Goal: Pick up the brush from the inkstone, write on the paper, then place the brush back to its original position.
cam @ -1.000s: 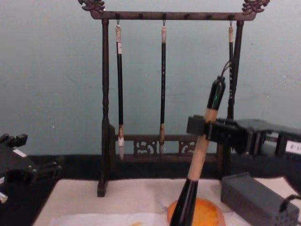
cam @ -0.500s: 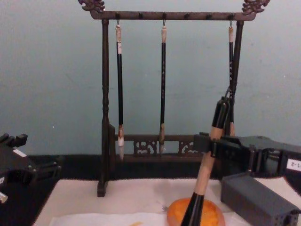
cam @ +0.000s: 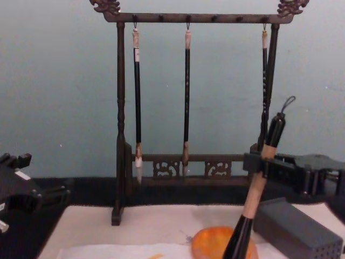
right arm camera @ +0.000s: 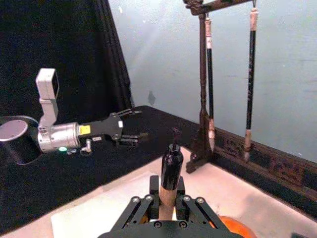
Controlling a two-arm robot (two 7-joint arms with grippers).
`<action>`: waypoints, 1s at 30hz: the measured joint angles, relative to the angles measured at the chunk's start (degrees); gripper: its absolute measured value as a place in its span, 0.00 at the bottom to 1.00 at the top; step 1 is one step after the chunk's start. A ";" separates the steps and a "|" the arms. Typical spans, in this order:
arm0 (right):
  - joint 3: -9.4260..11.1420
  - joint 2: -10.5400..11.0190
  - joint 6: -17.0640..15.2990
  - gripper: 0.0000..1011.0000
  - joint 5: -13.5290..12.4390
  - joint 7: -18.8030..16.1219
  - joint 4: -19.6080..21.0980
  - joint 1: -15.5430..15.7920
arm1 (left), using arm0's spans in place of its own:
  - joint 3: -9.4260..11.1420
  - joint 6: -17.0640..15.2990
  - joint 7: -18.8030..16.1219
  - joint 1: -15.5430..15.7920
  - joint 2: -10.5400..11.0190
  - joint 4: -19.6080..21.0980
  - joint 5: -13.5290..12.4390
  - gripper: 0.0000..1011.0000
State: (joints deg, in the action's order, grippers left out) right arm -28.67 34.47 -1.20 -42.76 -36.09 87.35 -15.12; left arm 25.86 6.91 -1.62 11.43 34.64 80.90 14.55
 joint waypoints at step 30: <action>1.45 -1.47 0.23 0.18 0.66 -0.68 1.61 -1.26 | 0.00 0.00 0.00 0.00 0.00 0.00 0.00 0.99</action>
State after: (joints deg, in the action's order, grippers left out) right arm -27.23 33.01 -0.98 -42.10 -36.77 88.96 -16.37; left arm 25.86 6.91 -1.62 11.43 34.65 80.90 14.55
